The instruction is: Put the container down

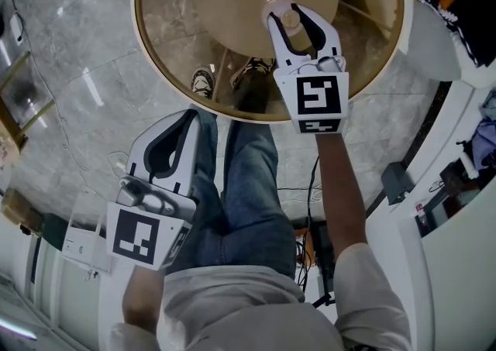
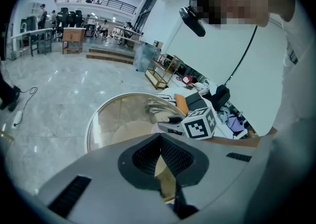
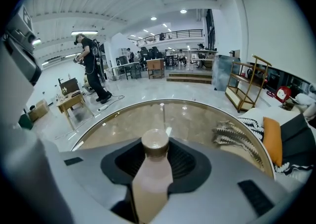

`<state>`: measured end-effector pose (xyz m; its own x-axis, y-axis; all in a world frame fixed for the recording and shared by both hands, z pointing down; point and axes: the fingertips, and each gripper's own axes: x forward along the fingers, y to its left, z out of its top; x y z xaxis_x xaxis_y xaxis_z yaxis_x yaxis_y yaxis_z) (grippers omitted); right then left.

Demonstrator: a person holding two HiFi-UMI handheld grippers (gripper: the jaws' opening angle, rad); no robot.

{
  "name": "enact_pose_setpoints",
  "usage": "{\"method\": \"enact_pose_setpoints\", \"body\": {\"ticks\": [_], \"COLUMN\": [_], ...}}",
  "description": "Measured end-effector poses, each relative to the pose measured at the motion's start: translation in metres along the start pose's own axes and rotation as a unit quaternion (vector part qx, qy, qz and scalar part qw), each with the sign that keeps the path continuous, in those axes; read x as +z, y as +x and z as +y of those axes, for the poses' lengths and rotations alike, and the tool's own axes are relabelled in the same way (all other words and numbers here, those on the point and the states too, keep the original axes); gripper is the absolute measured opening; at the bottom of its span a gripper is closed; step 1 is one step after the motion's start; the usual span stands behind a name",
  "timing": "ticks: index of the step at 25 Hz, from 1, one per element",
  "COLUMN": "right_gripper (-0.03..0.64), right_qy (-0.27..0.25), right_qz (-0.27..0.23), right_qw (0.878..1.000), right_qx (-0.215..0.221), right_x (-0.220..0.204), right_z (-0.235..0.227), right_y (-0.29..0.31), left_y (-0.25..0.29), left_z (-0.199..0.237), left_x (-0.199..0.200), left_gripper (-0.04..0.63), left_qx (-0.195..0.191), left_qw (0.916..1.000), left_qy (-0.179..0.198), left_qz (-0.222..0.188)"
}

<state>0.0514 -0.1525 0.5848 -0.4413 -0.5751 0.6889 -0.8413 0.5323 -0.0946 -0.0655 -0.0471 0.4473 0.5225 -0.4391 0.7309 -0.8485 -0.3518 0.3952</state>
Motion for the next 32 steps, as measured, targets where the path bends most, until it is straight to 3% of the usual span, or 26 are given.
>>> {"method": "enact_pose_setpoints", "body": {"ticks": [5,9,12,16,32], "right_gripper": [0.149,0.149,0.149,0.149,0.149], "right_qy": [-0.001,-0.004,-0.006,-0.012,-0.028], "right_qz": [-0.002,0.0,0.0,0.002,0.002], "right_qw": [1.0,1.0,1.0,1.0,1.0], "right_qx": [-0.006,-0.006,-0.006,-0.006,-0.011], "right_x": [-0.003,-0.006,-0.006,-0.007,-0.01], "right_z": [0.0,0.001,0.001,0.003,0.005], "right_y": [0.0,0.0,0.0,-0.001,-0.001], "left_y": [0.002,0.0,0.002,0.001,0.002], "left_z": [-0.002,0.001,-0.001,-0.001,-0.002], "left_x": [0.006,-0.005,0.002,-0.005,-0.013], "left_gripper": [0.017,0.017,0.017,0.017,0.017], "left_qx": [-0.01,0.009,-0.007,-0.015,-0.014], "left_qw": [0.9995,0.9994,0.9998,0.9993,0.9992], "left_qy": [0.002,0.031,0.005,-0.035,-0.036], "left_qz": [-0.029,0.009,-0.018,-0.004,0.001]}}
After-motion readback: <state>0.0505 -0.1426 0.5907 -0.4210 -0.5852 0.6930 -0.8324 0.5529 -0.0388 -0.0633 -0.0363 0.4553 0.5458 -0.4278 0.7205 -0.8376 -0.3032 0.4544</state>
